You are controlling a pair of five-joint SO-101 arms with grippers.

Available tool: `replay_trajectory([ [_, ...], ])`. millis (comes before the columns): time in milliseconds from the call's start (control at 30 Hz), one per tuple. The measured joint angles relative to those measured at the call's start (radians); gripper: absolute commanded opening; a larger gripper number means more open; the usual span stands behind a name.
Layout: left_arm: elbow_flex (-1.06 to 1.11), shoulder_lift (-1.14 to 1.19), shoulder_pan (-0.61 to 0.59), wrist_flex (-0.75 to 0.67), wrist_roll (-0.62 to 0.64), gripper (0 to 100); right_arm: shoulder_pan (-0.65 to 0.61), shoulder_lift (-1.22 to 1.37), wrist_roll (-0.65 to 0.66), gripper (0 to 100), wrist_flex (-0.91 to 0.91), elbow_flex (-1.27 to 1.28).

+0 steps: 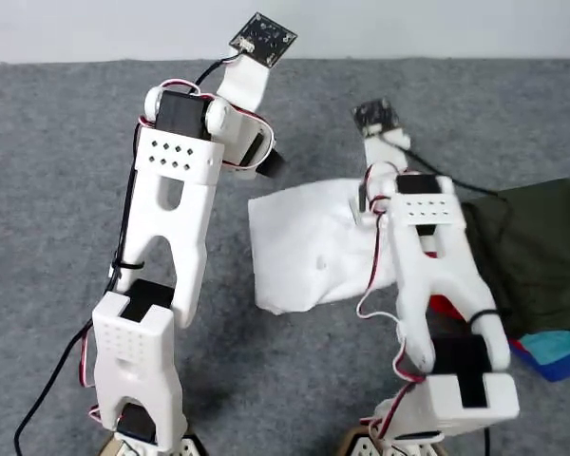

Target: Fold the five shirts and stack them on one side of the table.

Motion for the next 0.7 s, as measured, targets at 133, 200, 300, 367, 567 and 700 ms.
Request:
replay_trajectory([
  [133, 0.000, 0.000, 0.000, 0.000, 0.000, 31, 0.040, -0.031, 0.000, 0.9, 0.000, -0.080],
  [200, 0.000, 0.000, 0.000, 0.000, 0.000, 31, 0.080, -0.031, 0.000, 0.9, 0.003, -0.141],
  [300, 0.000, 0.000, 0.006, 0.000, 0.000, 31, 0.158, -0.031, -0.037, 0.9, 0.009, -0.236],
  [367, 0.000, 0.000, 0.012, 0.000, 0.000, 31, 0.221, -0.032, -0.084, 0.9, 0.038, -0.282],
  [567, 0.000, 0.000, 0.018, 0.000, 0.000, 31, 0.446, -0.032, -0.207, 0.9, 0.178, -0.331],
  [700, 0.000, 0.000, 0.018, 0.000, 0.000, 31, 0.594, -0.032, -0.222, 0.9, 0.255, -0.325],
])
